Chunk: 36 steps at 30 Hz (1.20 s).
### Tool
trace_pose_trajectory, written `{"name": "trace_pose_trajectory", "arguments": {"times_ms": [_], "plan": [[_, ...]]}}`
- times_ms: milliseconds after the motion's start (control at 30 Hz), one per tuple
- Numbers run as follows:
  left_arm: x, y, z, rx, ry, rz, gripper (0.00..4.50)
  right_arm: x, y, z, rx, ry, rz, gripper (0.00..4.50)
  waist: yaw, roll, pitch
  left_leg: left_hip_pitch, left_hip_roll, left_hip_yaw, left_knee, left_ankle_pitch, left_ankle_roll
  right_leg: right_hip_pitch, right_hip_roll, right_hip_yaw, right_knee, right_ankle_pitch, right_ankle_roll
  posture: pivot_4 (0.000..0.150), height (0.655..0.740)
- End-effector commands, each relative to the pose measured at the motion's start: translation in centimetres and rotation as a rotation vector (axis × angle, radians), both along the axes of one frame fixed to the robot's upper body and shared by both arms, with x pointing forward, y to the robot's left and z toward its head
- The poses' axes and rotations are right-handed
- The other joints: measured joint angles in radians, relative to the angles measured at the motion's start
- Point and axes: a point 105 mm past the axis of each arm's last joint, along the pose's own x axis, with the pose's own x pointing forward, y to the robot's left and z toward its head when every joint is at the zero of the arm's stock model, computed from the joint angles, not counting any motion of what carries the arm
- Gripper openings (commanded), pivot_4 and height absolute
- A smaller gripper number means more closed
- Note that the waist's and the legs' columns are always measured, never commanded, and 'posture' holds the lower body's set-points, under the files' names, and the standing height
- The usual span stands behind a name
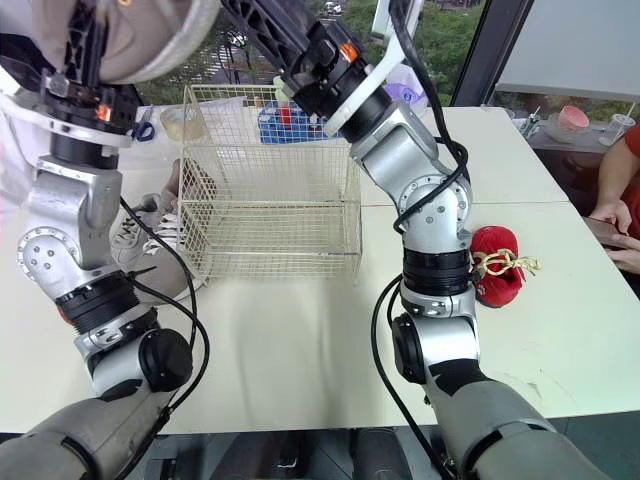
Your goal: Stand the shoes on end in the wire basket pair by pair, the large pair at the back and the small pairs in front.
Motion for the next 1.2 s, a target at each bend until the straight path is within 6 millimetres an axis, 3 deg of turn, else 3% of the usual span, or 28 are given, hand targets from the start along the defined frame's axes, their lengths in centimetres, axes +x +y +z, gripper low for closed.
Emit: {"name": "trace_pose_trajectory", "arguments": {"times_ms": [33, 200, 300, 433, 500, 600, 867, 933, 1033, 1200], "plan": [[-1.1, -0.7, 0.7, 0.013, -0.062, -0.038, 0.63, -1.3, 0.5, 1.6, 0.026, -0.072, 0.019, 4.48, 0.000, 0.000, 0.000, 0.000, 0.000, 0.000, 0.000, 0.000, 0.000, 0.000, 0.000, 0.000, 0.000, 0.000, 0.000, 0.150, 0.7358], [0.0, -1.0, -1.3, 0.056, 0.002, -0.023, 0.63, -2.4, 0.1, 2.8, 0.070, -0.102, 0.049, 4.48, 0.001, 0.000, 0.000, 0.000, 0.000, 0.000, 0.000, 0.000, 0.000, 0.000, 0.000, 0.000, 0.000, 0.000, 0.000, 0.150, 0.7358], [0.3, -1.0, -1.8, 0.072, 0.017, -0.015, 0.63, -3.1, 0.4, 2.8, 0.066, -0.110, 0.061, 3.69, 0.001, 0.000, 0.000, 0.000, 0.000, 0.000, 0.000, 0.000, 0.000, 0.000, 0.000, 0.000, 0.000, 0.000, 0.000, 0.150, 0.7358], [0.6, -1.0, -2.1, 0.090, 0.025, -0.007, 0.63, -3.4, 0.5, 2.6, 0.058, -0.108, 0.061, 1.71, 0.001, 0.000, 0.000, 0.000, 0.000, 0.000, 0.000, 0.000, 0.000, 0.000, 0.000, 0.000, -0.001, 0.000, 0.000, 0.150, 0.7358], [0.6, -1.1, -2.2, 0.104, 0.028, -0.002, 0.63, -3.0, 0.5, 2.6, 0.056, -0.100, 0.059, 1.33, 0.001, 0.000, 0.000, 0.000, 0.000, 0.000, 0.000, 0.000, 0.000, 0.000, 0.000, 0.000, -0.001, 0.000, 0.000, 0.150, 0.7358], [0.6, -1.3, -2.7, 0.167, 0.040, 0.022, 0.63, -2.7, 0.3, 2.7, 0.052, -0.088, 0.056, 1.28, 0.000, 0.000, 0.000, 0.000, 0.000, 0.000, 0.000, 0.000, 0.000, 0.000, 0.000, 0.000, -0.001, 0.000, 0.000, 0.150, 0.7358], [-1.6, -0.8, -3.6, 0.415, 0.065, 0.155, 4.40, -2.9, -1.8, 4.6, 0.082, -0.260, -0.033, 1.28, -0.002, 0.000, 0.000, 0.000, 0.000, 0.000, -0.002, 0.000, 0.000, -0.001, 0.000, 0.000, -0.001, 0.000, 0.000, 0.150, 0.7358], [-2.3, -0.8, -4.1, 0.504, 0.081, 0.223, 4.40, -2.1, -2.7, 4.8, -0.007, -0.324, -0.079, 1.28, -0.002, 0.001, 0.000, 0.000, 0.000, 0.000, -0.002, -0.001, 0.001, -0.001, 0.000, 0.000, -0.001, 0.000, 0.000, 0.150, 0.7358], [-4.0, -1.3, -5.9, 0.684, 0.094, 0.279, 4.40, 0.0, -6.1, 6.3, -0.049, -0.377, -0.151, 1.28, 0.000, 0.001, 0.001, 0.000, 0.000, 0.000, -0.002, -0.002, 0.003, 0.000, 0.000, 0.001, -0.003, 0.000, 0.000, 0.150, 0.7358], [-6.9, -1.5, -10.9, 0.935, 0.177, 0.289, 4.40, 2.6, -9.2, 7.3, -0.280, -0.545, -0.299, 1.28, -0.003, 0.002, 0.001, 0.002, 0.000, 0.001, -0.004, -0.004, 0.004, 0.001, 0.000, 0.001, -0.009, 0.001, -0.002, 0.150, 0.7358]]}}
